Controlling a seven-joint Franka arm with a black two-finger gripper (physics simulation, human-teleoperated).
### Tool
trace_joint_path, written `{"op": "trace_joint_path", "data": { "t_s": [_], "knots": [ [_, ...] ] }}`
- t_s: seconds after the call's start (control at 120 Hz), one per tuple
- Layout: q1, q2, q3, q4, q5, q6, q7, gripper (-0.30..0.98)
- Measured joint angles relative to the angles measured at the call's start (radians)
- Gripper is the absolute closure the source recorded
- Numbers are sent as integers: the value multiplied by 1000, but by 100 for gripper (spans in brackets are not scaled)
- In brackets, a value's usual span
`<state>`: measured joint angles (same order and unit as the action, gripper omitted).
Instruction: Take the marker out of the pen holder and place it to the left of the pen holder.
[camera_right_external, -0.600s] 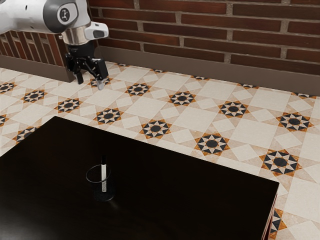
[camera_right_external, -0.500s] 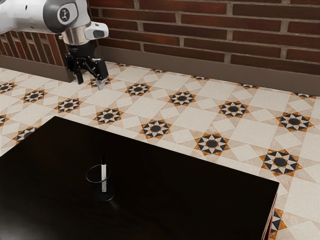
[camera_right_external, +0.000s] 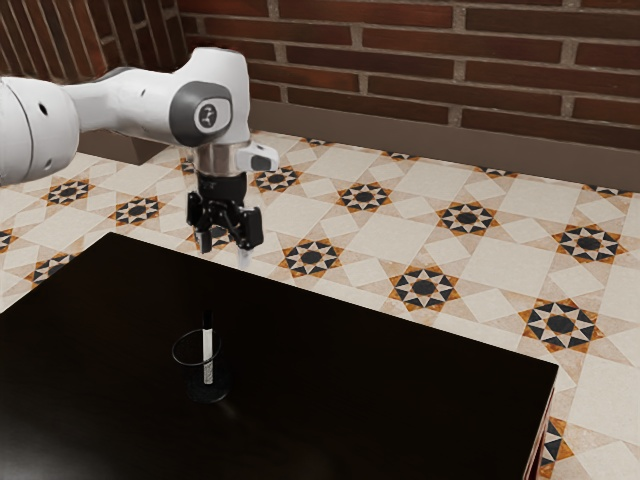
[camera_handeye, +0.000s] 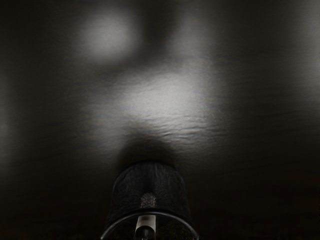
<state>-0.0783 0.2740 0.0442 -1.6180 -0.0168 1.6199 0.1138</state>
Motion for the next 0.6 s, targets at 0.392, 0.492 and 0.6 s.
{"op": "trace_joint_path", "data": {
  "t_s": [0.392, 0.492, 0.6],
  "knots": [
    [-14, 19, -1, -167, -9, 134, -6, 0],
    [-16, 22, -1, -175, -9, 112, -8, 0],
    [-19, -9, -1, -230, -9, 109, -10, 0]
  ]
}}
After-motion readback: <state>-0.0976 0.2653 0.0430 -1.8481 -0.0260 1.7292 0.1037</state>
